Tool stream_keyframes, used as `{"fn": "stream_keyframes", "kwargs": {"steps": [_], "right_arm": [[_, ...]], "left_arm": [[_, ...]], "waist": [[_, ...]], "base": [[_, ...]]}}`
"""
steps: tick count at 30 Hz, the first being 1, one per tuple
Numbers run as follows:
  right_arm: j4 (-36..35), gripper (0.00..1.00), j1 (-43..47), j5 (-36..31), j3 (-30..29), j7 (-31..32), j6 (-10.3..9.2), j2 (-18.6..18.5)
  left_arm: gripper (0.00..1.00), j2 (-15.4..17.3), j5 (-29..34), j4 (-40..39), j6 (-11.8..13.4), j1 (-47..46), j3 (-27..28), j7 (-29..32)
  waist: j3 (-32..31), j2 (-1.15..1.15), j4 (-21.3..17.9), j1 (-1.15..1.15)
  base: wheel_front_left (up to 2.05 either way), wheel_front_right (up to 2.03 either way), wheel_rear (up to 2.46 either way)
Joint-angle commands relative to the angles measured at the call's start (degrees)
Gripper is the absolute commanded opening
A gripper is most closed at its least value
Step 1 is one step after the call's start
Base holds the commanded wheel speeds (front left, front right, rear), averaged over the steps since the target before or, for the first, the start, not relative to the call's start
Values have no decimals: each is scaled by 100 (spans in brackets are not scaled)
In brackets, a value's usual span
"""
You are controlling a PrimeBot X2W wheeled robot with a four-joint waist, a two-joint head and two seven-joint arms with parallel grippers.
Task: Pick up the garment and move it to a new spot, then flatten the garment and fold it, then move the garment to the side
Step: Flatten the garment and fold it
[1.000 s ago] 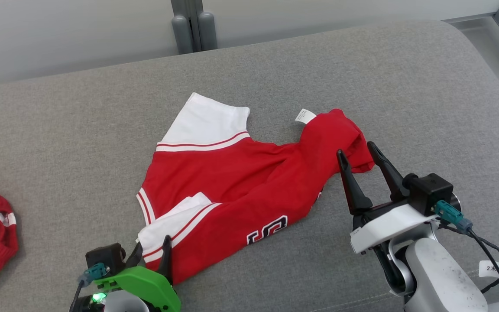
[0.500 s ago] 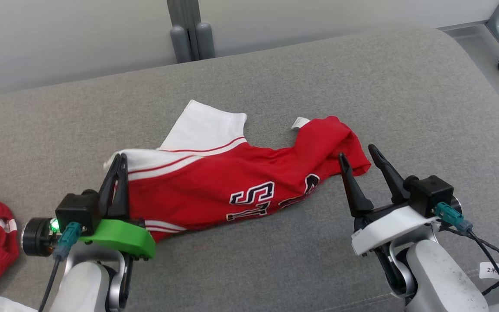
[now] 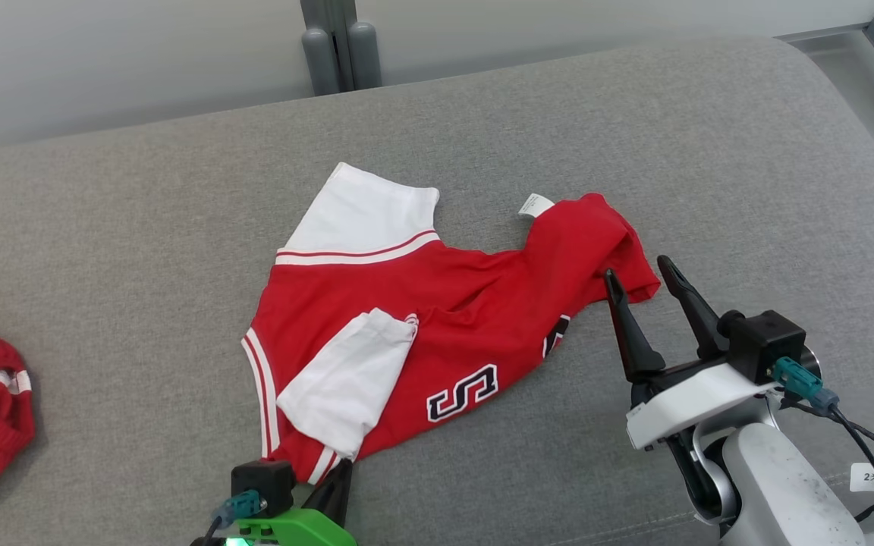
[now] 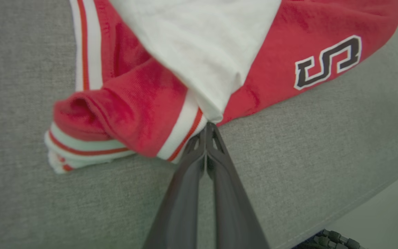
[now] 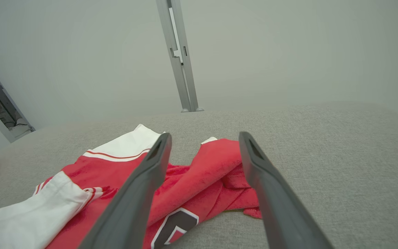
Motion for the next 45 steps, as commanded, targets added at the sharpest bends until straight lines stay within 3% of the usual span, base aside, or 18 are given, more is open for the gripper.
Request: {"fn": "stream_keyframes", "kwargs": {"steps": [1, 2, 3, 16, 25, 31, 41, 45], "right_arm": [[-5, 100, 11, -27, 11, -19, -6, 4], [3, 100, 7, -41, 22, -19, -6, 12], [10, 100, 2, -49, 30, -19, -6, 19], [67, 100, 15, -44, 84, -19, -6, 18], [83, 100, -117, -89, 122, -19, -6, -33], [61, 100, -210, -97, 196, -19, -6, 5], [24, 100, -187, -102, 55, -19, -6, 19], [25, 100, -240, -120, 67, -19, -6, 50]], "left_arm": [[6, -7, -63, 28, 74, 21, 21, 26], [64, -29, -88, 64, 121, 24, 18, 50], [100, -39, -80, 66, 146, 9, 15, 41], [100, 91, -200, -584, 419, -259, 393, -218], [100, 552, 97, -1188, 640, -874, 603, 76], [100, 826, 265, -774, 724, -1068, 499, 644], [100, 654, 145, -346, 575, -863, 239, 686], [100, 646, 275, -290, 680, -894, 172, 647]], "waist": [[27, 0, 75, 0], [26, 0, 102, 0], [25, 0, 121, 0], [-14, 0, 209, 0], [140, 0, 138, 0], [287, 0, 26, 0], [513, 0, 29, 0], [548, 0, 76, 0]], "base": [[0, 0, 0], [0, 0, 0], [0, 0, 0], [0, 0, 0], [0, 0, 0], [0, 0, 0], [0, 0, 0], [0, 0, 0]]}}
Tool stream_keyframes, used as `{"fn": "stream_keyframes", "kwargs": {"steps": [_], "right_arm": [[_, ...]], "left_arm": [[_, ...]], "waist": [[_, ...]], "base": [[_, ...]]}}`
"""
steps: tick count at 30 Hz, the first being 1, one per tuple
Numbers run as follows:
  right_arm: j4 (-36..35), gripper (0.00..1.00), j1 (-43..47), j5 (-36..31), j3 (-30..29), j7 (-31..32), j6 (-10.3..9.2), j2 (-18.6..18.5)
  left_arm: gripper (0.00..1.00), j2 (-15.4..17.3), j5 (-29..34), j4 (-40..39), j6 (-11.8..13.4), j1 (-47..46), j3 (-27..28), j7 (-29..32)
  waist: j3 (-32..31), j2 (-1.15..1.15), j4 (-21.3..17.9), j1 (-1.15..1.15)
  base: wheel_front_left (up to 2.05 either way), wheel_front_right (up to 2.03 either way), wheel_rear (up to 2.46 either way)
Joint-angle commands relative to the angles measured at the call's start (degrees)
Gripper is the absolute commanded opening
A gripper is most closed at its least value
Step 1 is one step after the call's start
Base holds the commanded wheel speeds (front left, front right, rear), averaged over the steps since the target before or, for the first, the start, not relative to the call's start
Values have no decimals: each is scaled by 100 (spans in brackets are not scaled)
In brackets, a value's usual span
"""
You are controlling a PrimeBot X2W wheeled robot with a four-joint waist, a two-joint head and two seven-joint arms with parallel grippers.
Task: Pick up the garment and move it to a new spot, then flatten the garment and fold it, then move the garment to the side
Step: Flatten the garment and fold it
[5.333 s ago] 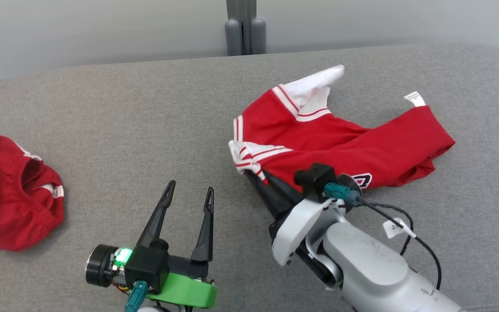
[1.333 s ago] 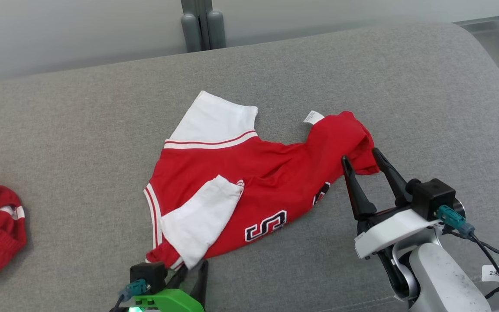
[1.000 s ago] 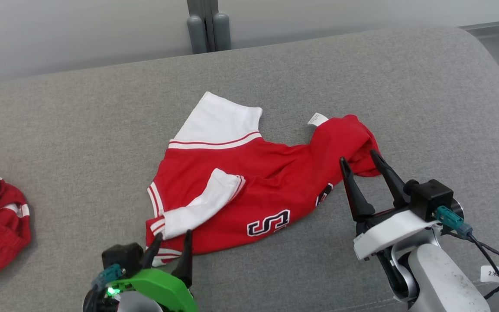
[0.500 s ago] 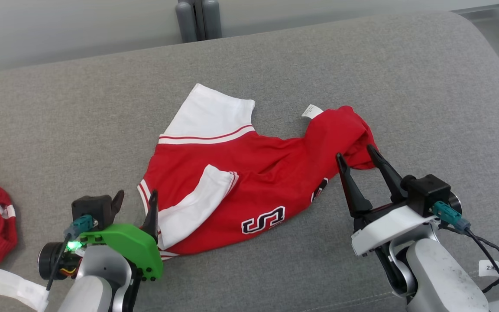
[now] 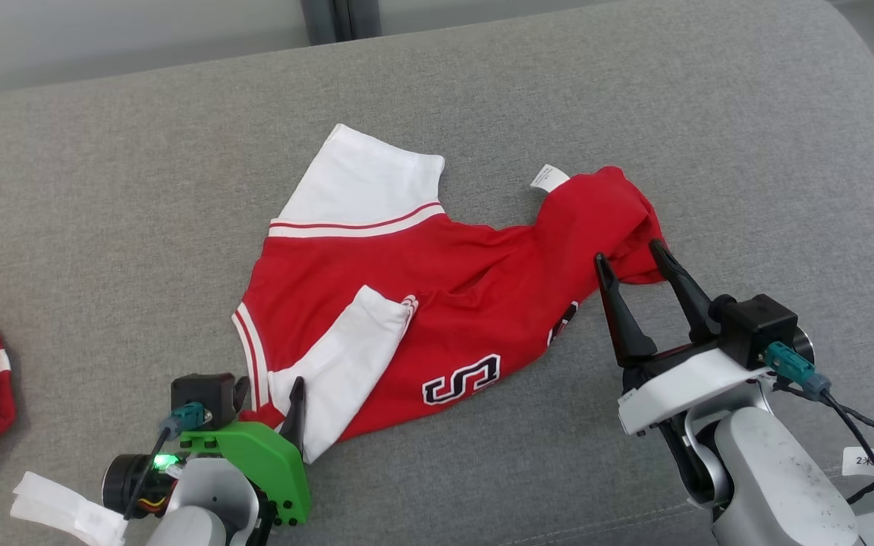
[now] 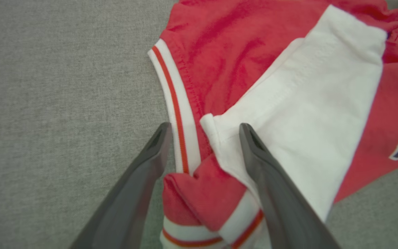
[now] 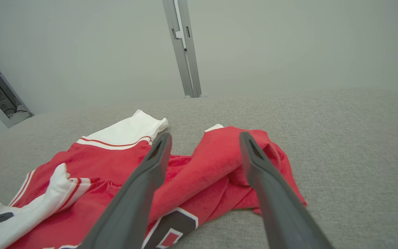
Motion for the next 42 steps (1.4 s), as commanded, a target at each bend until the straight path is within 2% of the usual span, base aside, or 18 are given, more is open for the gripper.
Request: {"fn": "stream_keyframes", "kwargs": {"steps": [1, 2, 3, 4, 5, 6, 11, 16, 20, 28, 30, 33, 39, 42], "right_arm": [[-19, 100, -29, -34, 4, -19, -6, 18], [-26, 100, -46, -34, 7, -19, -6, 22], [-28, 100, -53, -38, 7, -19, -6, 23], [-31, 100, -61, -42, 2, -19, -6, 25], [-31, 100, -62, -43, -3, -19, -6, 25], [-33, 100, -59, -43, -9, -19, -6, 26], [-32, 100, -31, -31, -6, -19, -6, 1], [-16, 100, -81, 21, -63, -19, -6, -83], [76, 100, -141, 97, -173, -19, -6, -216], [529, 100, -454, 456, -206, -19, -6, -718], [716, 100, -585, 730, -117, -19, -6, -828], [1025, 100, -936, 1547, 158, 115, -6, -972], [1302, 100, -1813, 3039, 850, 971, -4, -1445], [1479, 100, -2198, 3569, 1154, 1485, -4, -1689]], "left_arm": [[100, -1, 51, 17, 38, 2, 1, -32], [93, -14, 66, 7, 54, 31, -16, -44], [78, -32, 45, -3, 47, 47, -19, -65], [48, -51, 11, -11, 34, 71, -30, -76], [44, -56, 4, -13, 27, 79, -38, -84], [0, -83, -50, -4, 0, 99, -48, -91], [0, -79, -103, -69, -90, 22, -52, -235], [0, 74, 205, -362, -43, -206, 40, -875], [0, 252, 443, -619, 89, -374, 144, -1255], [0, 670, 528, -1220, 297, -337, 465, -1201], [0, 755, 556, -1383, 352, -287, 537, -1202], [0, 819, 523, -1577, 366, -247, 564, -1145], [0, 783, 547, -1765, 310, -370, 455, -1190], [0, 728, 566, -1774, 265, -447, 370, -1207]], "waist": [[15, 0, 22, 0], [22, 0, 35, 0], [25, 0, 42, 0], [28, 0, 57, 0], [29, 0, 64, 0], [26, 0, 75, 0], [14, 0, 103, 0], [40, 0, 135, 0], [78, 0, 184, 0], [189, 0, 290, 0], [227, 0, 335, 0], [287, 0, 405, 0], [482, 0, 581, 0], [590, 0, 699, 0]], "base": [[0, 0, 0], [0, 0, 0], [0, 0, 0], [0, 0, 0], [0, 0, 0], [0, 0, 0], [0, 0, 0], [0, 0, 0], [0, 0, 0], [0, 0, 0], [0, 0, 0], [0, 0, 0], [0, 0, 0], [0, 0, 0]]}}
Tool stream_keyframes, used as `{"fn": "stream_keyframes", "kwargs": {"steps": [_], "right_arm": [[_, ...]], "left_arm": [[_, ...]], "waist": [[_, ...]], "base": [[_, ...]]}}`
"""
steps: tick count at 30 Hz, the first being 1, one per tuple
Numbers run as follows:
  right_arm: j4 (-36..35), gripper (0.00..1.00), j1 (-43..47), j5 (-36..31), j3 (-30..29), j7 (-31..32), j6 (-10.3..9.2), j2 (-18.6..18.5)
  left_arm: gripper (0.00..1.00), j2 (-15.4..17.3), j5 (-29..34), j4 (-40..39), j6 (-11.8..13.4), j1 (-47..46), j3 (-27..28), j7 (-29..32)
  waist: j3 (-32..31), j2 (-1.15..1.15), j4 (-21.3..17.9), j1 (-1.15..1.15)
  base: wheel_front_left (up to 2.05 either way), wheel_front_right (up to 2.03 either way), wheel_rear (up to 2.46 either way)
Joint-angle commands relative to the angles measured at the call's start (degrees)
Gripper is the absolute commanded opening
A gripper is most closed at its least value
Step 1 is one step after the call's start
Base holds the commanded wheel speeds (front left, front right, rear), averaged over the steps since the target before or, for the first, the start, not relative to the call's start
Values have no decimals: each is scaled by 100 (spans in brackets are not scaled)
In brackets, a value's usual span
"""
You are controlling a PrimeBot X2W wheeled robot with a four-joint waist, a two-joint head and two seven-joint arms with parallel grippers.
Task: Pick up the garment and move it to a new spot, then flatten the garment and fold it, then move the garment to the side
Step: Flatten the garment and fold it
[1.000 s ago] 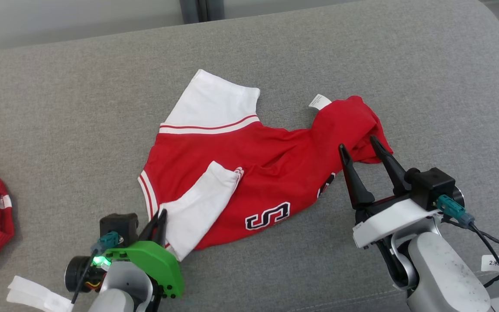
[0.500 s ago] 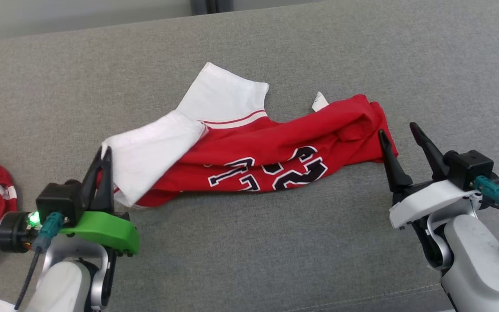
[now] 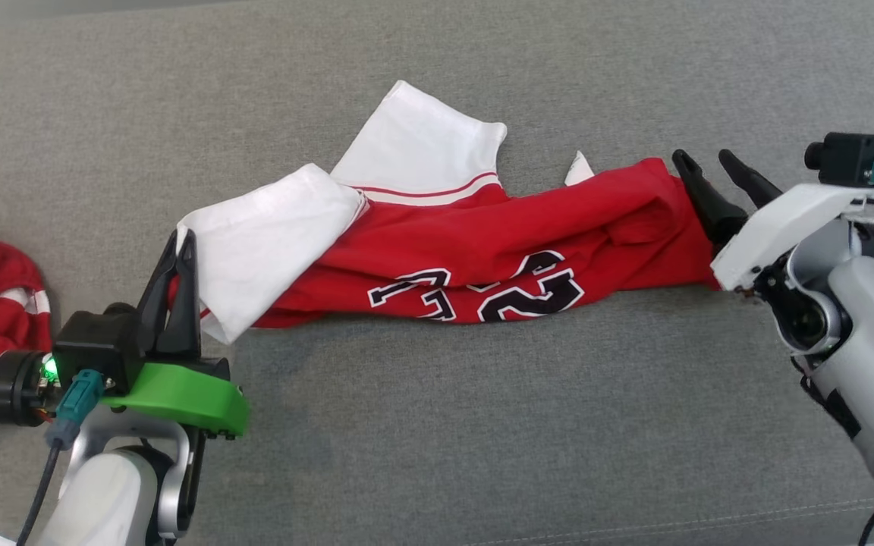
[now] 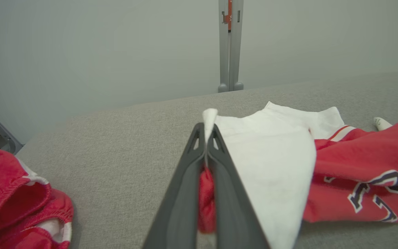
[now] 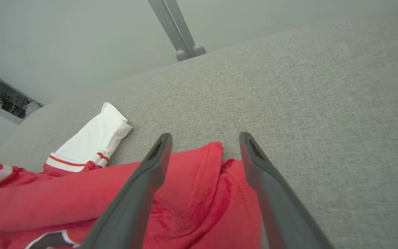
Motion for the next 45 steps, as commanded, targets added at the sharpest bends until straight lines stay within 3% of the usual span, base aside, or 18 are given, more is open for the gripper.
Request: {"fn": "stream_keyframes", "kwargs": {"steps": [1, 7, 11, 12, 13, 14, 19, 26, 31, 33, 39, 45], "right_arm": [[107, 100, -184, 203, 159, 248, -1, -117], [574, 100, -730, 639, 788, 974, -1, -385], [902, 100, -934, 743, 1107, 1103, -2, -388], [951, 57, -960, 765, 1167, 1063, -1, -378], [974, 5, -980, 756, 1253, 955, -1, -374], [984, 0, -996, 772, 1304, 849, -1, -374], [1018, 0, -1254, 683, 1597, 97, -2, -542], [1281, 0, -1936, 151, 1938, -1089, -7, -990], [1744, 0, -2465, -435, 1726, -1443, -14, -1204], [1651, 0, -2623, -725, 1342, -1452, -11, -1237], [883, 0, -1795, -1538, 453, -1454, -7, -1005], [262, 0, -494, -1933, -69, -1454, -6, -743]], "left_arm": [[0, -24, 25, 0, -37, -123, -34, -47], [0, -124, 60, 106, -103, -290, -210, -120], [0, -176, 63, 188, -140, -377, -293, -153], [0, -187, 55, 208, -141, -401, -301, -171], [0, -206, 48, 230, -148, -421, -311, -183], [0, -213, 39, 248, -152, -435, -314, -203], [0, -160, 3, 288, -202, -587, -270, -308], [0, 160, -110, 179, -433, -1089, -48, -256], [0, 359, -109, 37, -461, -1343, 120, -227], [0, 391, -111, -35, -487, -1383, 115, -275], [0, 246, -196, -27, -806, -1052, -248, -512], [0, -4, -244, 388, -809, -578, -540, -837]], "waist": [[154, 0, 168, 0], [340, 0, 375, 0], [411, 0, 444, 0], [421, 0, 452, 0], [429, 0, 458, 0], [432, 0, 457, 0], [397, 0, 382, 0], [251, 0, 146, 0], [150, 0, -44, 0], [124, 0, -112, 0], [-15, 0, -235, 0], [-126, 0, -302, 0]], "base": [[0, 0, 0], [0, 0, 0], [0, 0, 0], [0, 0, 0], [0, 0, 0], [0, 0, 0], [0, 0, 0], [0, 0, 0], [0, 0, 0], [0, 0, 0], [0, 0, 0], [0, 0, 0]]}}
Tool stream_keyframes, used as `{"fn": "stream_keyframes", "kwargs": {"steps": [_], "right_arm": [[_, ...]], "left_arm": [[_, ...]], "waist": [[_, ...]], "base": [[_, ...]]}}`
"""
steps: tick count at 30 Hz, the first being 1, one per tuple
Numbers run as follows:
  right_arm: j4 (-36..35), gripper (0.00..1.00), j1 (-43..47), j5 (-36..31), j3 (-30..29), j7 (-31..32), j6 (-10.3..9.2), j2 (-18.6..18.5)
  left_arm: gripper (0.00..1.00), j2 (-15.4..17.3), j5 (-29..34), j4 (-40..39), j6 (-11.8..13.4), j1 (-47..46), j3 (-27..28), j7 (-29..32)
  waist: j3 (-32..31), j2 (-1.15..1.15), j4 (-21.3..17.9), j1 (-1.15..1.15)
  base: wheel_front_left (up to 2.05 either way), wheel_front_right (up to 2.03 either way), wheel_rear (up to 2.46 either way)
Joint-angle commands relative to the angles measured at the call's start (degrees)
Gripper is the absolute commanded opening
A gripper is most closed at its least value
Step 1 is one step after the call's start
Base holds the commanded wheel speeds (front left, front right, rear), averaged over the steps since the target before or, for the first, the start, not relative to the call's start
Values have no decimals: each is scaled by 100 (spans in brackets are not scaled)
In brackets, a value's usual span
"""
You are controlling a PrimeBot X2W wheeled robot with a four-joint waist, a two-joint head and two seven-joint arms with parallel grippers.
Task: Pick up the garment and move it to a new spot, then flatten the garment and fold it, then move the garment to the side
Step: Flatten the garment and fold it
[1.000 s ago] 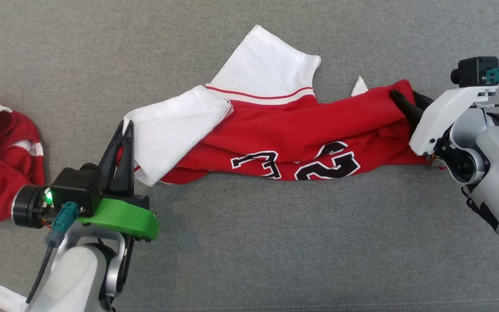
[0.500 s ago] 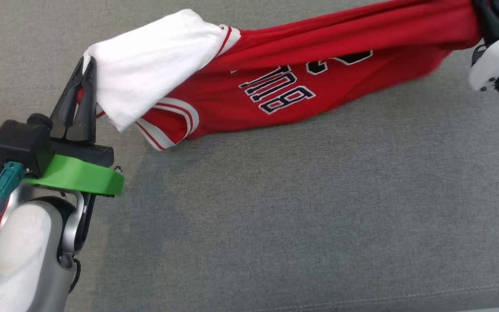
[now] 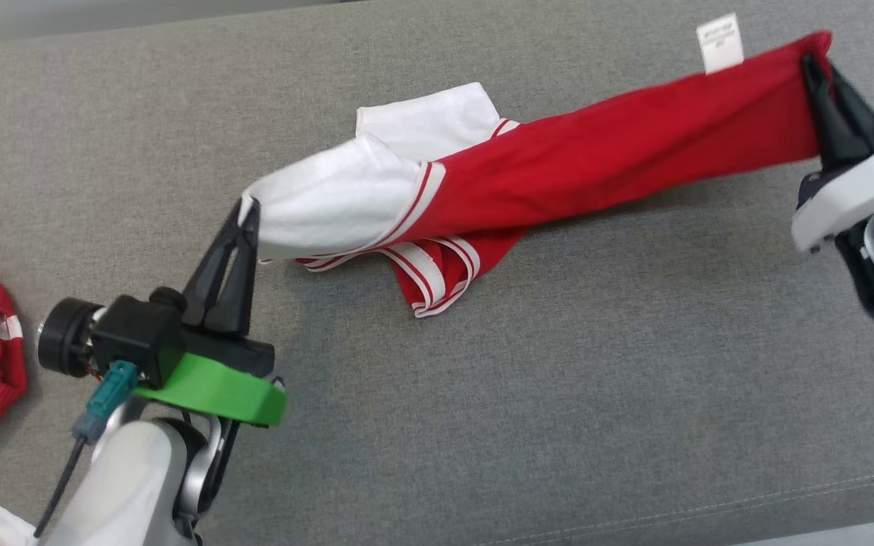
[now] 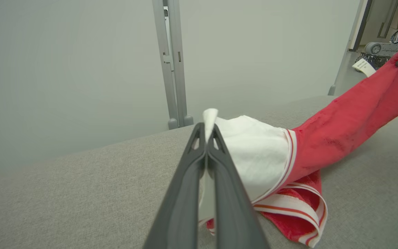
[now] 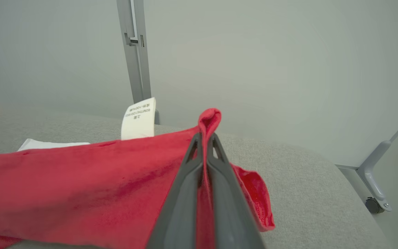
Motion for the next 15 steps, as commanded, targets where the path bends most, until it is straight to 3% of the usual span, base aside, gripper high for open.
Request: {"fn": "stream_keyframes", "kwargs": {"steps": [1, 9, 15], "right_arm": [[-108, 0, 321, -84, -98, -17, -10, 67], [-926, 0, 1601, -460, -924, -17, -10, 243], [-1585, 0, 2631, -581, -1029, -17, -10, 282]], "left_arm": [[0, -33, 10, 99, 17, 130, -22, -128], [0, -43, 261, 78, 215, 400, 75, -555], [0, 100, 359, -307, 140, 771, 108, -606]], "waist": [[-59, 0, -36, 0], [-418, 0, -73, 0], [-660, 0, -133, 0]], "base": [[0, 0, 0], [0, 0, 0], [0, 0, 0]]}}
